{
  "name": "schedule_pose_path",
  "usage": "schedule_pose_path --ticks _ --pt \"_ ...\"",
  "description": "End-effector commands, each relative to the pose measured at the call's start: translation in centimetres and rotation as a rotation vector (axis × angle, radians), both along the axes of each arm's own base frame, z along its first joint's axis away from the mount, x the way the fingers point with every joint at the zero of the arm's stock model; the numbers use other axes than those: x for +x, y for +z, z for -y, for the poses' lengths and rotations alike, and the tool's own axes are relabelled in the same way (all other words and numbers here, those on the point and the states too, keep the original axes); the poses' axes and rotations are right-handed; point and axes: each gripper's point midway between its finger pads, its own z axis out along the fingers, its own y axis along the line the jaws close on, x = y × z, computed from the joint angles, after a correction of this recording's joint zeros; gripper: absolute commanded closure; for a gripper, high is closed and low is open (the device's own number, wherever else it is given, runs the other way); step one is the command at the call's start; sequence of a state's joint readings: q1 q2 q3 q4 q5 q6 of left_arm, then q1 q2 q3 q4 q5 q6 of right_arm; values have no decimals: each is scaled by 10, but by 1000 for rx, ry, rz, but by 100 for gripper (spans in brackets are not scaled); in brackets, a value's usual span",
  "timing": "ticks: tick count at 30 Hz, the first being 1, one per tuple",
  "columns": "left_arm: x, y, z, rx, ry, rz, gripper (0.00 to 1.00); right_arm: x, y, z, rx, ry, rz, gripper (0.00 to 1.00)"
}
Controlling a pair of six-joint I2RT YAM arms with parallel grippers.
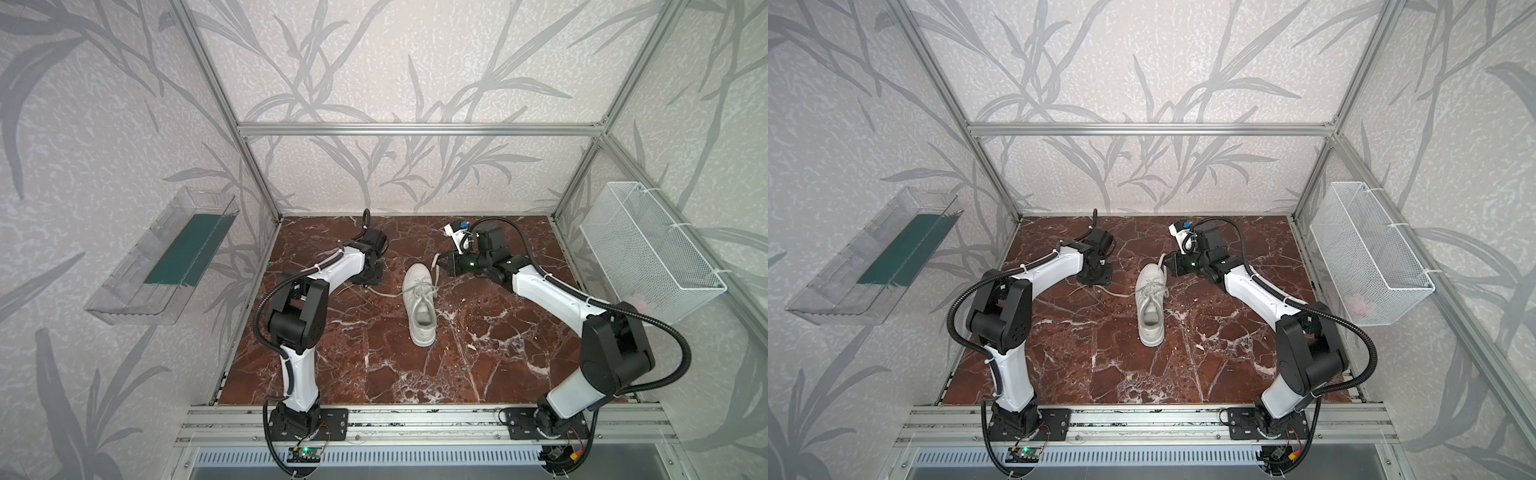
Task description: Tie the shoes
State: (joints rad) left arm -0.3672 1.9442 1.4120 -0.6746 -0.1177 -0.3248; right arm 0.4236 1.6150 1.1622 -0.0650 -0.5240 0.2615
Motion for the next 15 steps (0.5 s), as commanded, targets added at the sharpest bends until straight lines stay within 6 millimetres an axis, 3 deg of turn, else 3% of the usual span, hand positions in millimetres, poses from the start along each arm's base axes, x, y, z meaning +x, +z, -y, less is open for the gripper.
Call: schedule_pose_path --ticks 1,15 --pt "-11 -10 2 11 11 -43 58 -5 16 -1 19 10 30 100" --pt "-14 -32 4 6 36 -85 60 -6 16 -1 18 14 27 100"
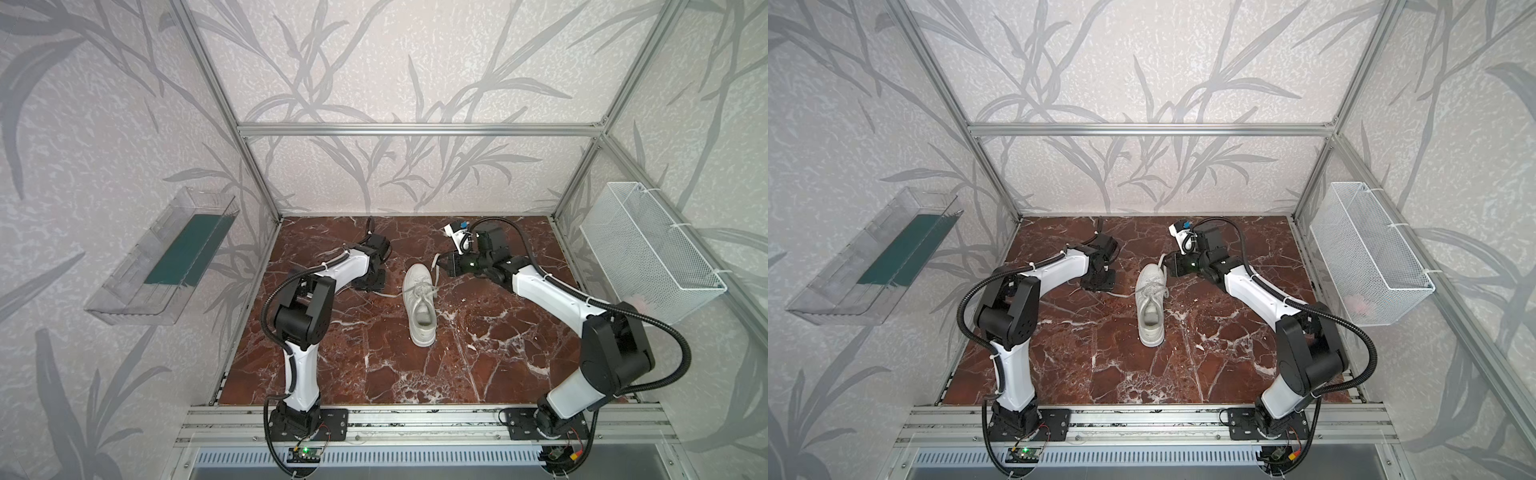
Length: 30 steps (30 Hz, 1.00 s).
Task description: Tie the shoes
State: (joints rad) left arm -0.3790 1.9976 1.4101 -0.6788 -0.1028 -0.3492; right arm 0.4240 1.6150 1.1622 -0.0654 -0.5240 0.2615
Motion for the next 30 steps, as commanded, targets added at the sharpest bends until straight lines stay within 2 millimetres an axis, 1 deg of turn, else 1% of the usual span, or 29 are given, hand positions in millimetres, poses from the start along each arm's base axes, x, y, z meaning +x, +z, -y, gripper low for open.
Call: schedule_pose_path --ticks 1,8,12,13,16,17,18,21,23,27,29,30 --pt "-6 -11 -1 2 32 -27 61 -6 16 -1 19 14 28 100" --pt "-5 -24 6 -52 65 -22 65 -10 15 0 17 15 18 100" --pt "-7 -32 6 -56 83 -30 74 -13 14 2 13 14 21 100" --pt "-9 -34 5 -53 88 -33 77 -14 14 3 11 12 23 100" --pt "-12 -36 1 -43 108 -24 92 -16 15 5 8 7 27 100" --pt "-11 -33 0 -43 111 -13 98 -17 15 6 9 5 28 100" --pt "-11 -30 -1 -43 114 -2 100 -18 15 6 10 3 28 100" --pt "-3 -8 -5 -33 118 58 100 -21 17 8 22 -1 26 100" --pt "3 15 -9 -12 109 110 100 -23 22 10 32 -10 28 100" --pt "10 60 -22 42 88 191 100 -33 42 16 53 -30 61 100" --pt "11 83 -31 76 81 225 100 -40 54 25 53 -57 96 100" --pt "11 92 -34 84 79 238 100 -43 57 29 49 -73 106 100"
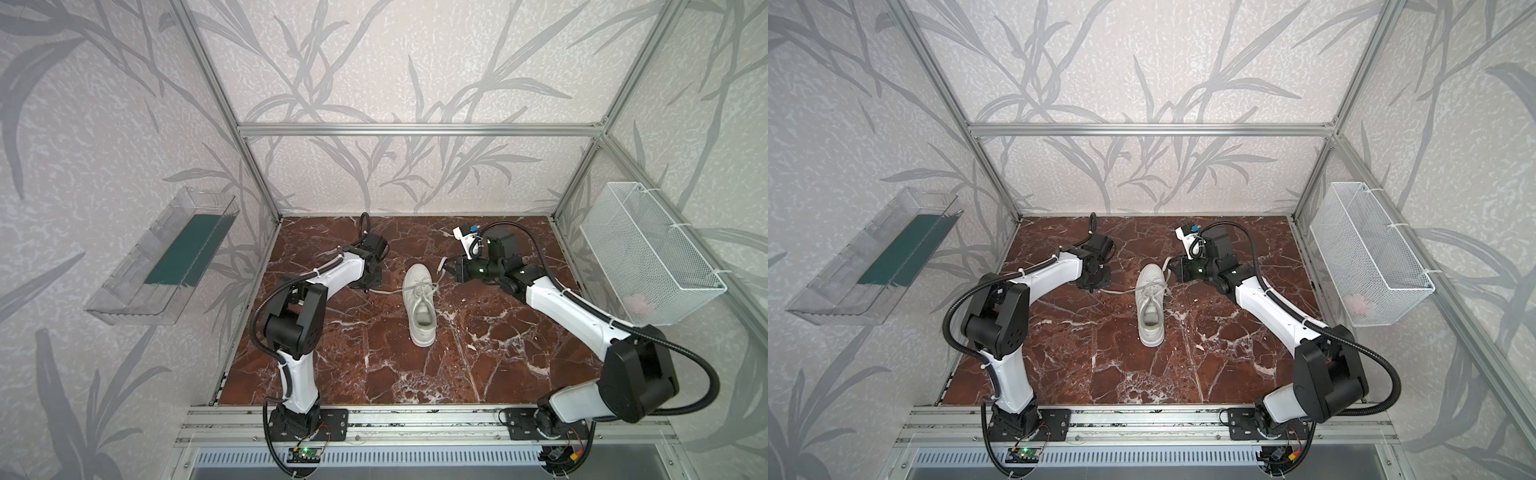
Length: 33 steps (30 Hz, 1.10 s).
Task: Tie the shoes
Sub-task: 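Pull both lace ends outward away from the sneaker with both grippers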
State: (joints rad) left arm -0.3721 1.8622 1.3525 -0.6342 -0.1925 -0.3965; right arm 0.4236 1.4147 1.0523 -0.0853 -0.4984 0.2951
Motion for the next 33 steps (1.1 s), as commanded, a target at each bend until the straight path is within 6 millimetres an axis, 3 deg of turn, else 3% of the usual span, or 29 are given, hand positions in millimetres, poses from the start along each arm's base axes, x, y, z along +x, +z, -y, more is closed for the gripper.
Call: schedule_pose_path --ticks 1,5,10,17,26,33 --pt "5 58 -21 77 5 93 100 -13 29 15 9 -58 73 100" --pt "0 89 -36 101 8 125 100 -26 32 45 -60 -170 91 100" --pt "-7 127 -57 135 24 191 100 -41 28 96 -187 -357 96 100" --pt "-17 169 -68 139 38 289 100 -58 20 157 -319 -618 47 100" --pt "-30 171 -80 172 48 265 100 -68 -19 228 -557 -956 -57 100" --pt "-40 160 -92 173 77 240 100 -71 -46 266 -555 -1130 -161 100"
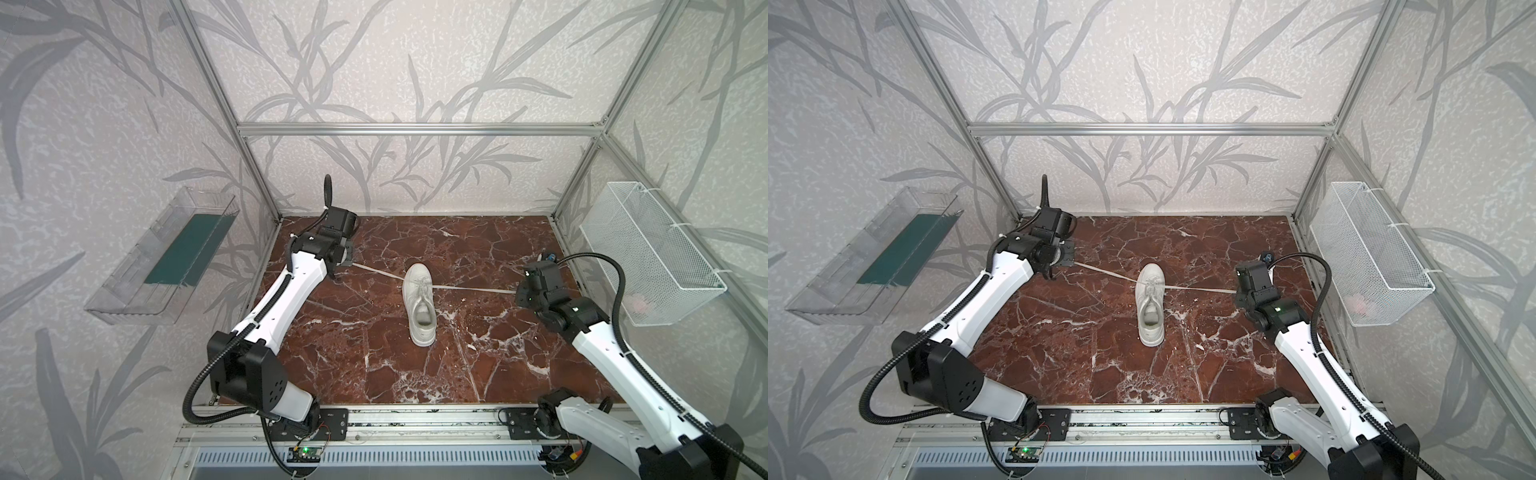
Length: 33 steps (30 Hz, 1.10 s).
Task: Tie the shoes
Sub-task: 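Pull both lace ends outward away from the sneaker with both grippers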
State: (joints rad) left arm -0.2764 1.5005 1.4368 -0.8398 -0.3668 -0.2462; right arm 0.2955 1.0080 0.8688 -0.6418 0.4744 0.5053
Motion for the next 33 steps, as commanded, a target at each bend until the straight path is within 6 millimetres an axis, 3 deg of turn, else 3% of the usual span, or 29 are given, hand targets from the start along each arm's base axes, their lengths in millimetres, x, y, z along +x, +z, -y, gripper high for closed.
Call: schedule_pose_path --ticks 1,10,29,33 --pt "-16 2 -16 23 41 -11 100 -8 -9 27 -7 -149 -3 100" --pt "-34 -20 -45 -49 138 -32 100 -15 -31 56 47 -277 -14 100" --pt "-44 -68 -82 -106 254 -138 100 -24 -73 77 65 -360 -139 100" --pt "-47 -83 -91 -95 290 -157 100 -29 -84 83 146 -427 -149 100"
